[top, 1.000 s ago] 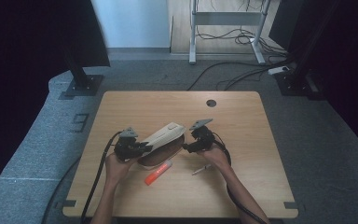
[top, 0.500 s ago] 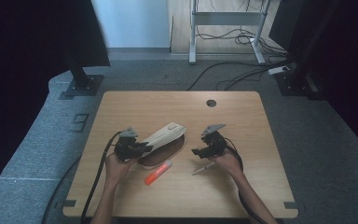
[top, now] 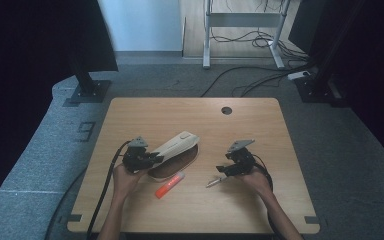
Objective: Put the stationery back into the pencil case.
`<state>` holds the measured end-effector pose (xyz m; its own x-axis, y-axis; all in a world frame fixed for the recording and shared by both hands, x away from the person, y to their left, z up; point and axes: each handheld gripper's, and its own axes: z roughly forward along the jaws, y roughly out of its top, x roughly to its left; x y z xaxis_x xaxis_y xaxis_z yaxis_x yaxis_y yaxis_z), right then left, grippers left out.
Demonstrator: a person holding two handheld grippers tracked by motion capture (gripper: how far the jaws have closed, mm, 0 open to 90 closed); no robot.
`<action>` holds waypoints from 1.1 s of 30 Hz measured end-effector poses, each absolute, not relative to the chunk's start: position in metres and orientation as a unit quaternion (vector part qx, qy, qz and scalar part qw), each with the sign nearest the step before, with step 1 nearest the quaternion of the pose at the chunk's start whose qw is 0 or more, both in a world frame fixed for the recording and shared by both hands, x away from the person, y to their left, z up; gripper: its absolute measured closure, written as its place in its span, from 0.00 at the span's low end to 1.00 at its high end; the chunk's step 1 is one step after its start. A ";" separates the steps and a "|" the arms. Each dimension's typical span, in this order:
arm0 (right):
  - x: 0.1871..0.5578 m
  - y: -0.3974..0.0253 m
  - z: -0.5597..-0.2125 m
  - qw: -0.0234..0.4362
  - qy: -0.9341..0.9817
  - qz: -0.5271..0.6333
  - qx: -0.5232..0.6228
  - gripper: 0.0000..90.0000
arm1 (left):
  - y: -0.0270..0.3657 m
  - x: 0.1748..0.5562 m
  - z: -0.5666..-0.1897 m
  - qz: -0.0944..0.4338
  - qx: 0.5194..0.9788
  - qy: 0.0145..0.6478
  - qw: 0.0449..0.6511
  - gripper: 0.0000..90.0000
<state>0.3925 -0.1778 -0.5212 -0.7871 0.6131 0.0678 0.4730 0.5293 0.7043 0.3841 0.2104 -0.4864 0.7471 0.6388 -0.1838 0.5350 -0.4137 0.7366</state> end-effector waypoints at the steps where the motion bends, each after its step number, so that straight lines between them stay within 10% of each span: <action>1: 0.391 -0.179 -0.522 0.094 0.869 0.371 0.312 0.34 | 0.210 0.384 -0.486 0.063 0.838 0.350 0.413 0.83; 18: 0.377 -0.201 -0.536 0.075 0.880 0.354 0.308 0.40 | 0.210 0.384 -0.487 0.060 0.838 0.350 0.413 0.83; 33: 0.373 -0.196 -0.537 0.094 0.896 0.337 0.272 0.72 | 0.210 0.384 -0.487 0.058 0.839 0.349 0.413 0.83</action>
<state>0.3735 -0.1964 -0.5372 -0.8340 0.5515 0.0145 0.4241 0.6241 0.6563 0.3844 0.2096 -0.4874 0.7502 0.6332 -0.1905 0.5374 -0.4160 0.7336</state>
